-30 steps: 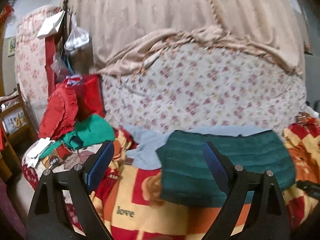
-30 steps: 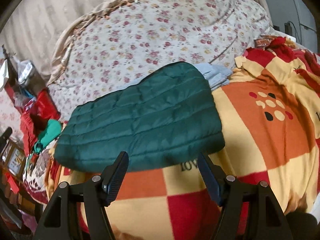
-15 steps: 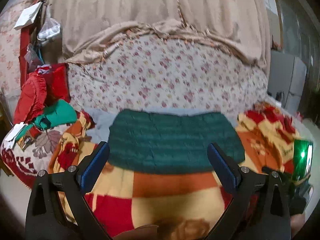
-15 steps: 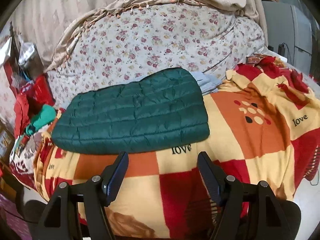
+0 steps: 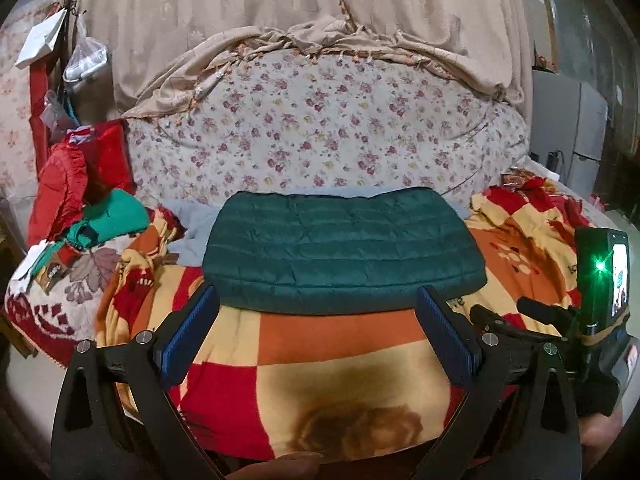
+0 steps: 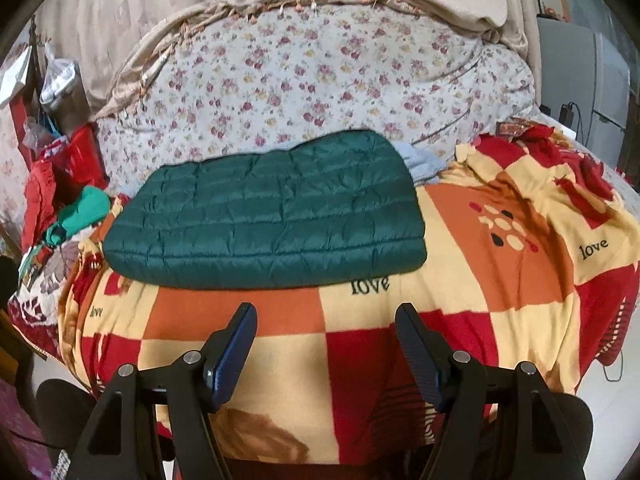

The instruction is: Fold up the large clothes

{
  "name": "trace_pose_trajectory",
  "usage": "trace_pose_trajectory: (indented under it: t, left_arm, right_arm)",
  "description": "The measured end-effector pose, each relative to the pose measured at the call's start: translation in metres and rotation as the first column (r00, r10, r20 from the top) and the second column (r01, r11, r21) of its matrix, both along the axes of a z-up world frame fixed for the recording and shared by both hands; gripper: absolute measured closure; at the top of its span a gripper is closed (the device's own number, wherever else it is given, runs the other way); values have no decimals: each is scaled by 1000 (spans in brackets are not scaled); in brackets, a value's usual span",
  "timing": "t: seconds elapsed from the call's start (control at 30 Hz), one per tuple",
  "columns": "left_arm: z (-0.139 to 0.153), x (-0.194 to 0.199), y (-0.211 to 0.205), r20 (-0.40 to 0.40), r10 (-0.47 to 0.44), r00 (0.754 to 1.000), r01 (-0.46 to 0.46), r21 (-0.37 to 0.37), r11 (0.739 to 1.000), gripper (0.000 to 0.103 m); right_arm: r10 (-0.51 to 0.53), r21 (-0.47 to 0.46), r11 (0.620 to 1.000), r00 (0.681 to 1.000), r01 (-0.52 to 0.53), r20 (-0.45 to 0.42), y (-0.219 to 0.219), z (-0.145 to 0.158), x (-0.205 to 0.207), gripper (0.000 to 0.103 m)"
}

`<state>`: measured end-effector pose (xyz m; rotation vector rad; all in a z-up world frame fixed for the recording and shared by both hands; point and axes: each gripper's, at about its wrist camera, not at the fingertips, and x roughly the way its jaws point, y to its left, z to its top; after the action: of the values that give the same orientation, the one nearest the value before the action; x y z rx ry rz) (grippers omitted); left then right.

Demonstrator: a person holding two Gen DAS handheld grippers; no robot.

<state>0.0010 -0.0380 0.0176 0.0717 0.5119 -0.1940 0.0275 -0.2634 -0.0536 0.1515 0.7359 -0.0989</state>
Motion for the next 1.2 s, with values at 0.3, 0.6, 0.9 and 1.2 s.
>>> trace_pose_trajectory:
  t: [0.3, 0.6, 0.9, 1.2]
  left_arm:
    - [-23, 14, -2, -88, 37, 995, -34, 28, 999, 5]
    - [-34, 22, -1, -161, 43, 986, -39, 25, 999, 5]
    - [-35, 22, 2, -123, 108, 986, -99, 79, 992, 5]
    - [-43, 27, 4, -157, 110, 981, -98, 83, 992, 5]
  right_arm:
    - [15, -67, 998, 999, -17, -29, 17, -10, 3, 34]
    - [-1, -109, 994, 997, -7, -72, 22, -19, 8, 34]
    - [-36, -129, 991, 993, 22, -110, 20, -25, 8, 34]
    - [-34, -133, 991, 991, 17, -127, 25, -30, 10, 34]
